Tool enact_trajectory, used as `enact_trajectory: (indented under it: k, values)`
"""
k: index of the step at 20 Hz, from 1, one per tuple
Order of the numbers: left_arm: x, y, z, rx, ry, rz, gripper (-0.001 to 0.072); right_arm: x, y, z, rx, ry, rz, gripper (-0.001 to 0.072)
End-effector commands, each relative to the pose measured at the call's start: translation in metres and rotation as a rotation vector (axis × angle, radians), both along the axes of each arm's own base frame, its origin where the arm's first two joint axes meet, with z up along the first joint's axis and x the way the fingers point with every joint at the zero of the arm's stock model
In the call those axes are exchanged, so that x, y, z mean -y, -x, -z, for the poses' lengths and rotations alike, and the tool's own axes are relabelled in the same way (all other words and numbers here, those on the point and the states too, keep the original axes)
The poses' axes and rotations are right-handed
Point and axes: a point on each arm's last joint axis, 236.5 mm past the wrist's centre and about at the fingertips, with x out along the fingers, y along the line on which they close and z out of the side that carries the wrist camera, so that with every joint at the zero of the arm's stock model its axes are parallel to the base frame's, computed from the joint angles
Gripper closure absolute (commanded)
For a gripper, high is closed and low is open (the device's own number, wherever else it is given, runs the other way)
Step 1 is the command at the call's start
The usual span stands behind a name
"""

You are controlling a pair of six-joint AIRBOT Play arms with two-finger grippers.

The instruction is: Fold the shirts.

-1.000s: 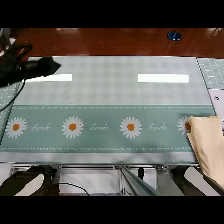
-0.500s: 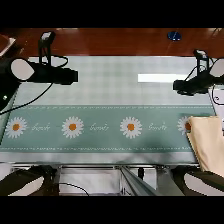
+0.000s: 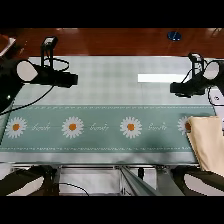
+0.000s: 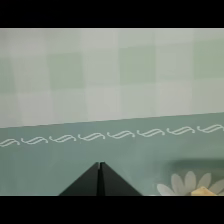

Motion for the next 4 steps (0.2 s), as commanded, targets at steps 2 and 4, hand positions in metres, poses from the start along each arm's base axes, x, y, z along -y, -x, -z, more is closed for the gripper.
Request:
enact_trajectory:
  k: [2,4]
  values:
    - [-0.0006,0.0004,0.0009,-0.003,-0.004,0.000,0.0689,0.0001,-0.0003,0.0003,0.000,0.002,0.000,0.0685]
    - [-0.0006,0.0004,0.0009,-0.003,-0.004,0.000,0.0689,0.0001,-0.0003,0.0003,0.000,0.002,0.000,0.0685]
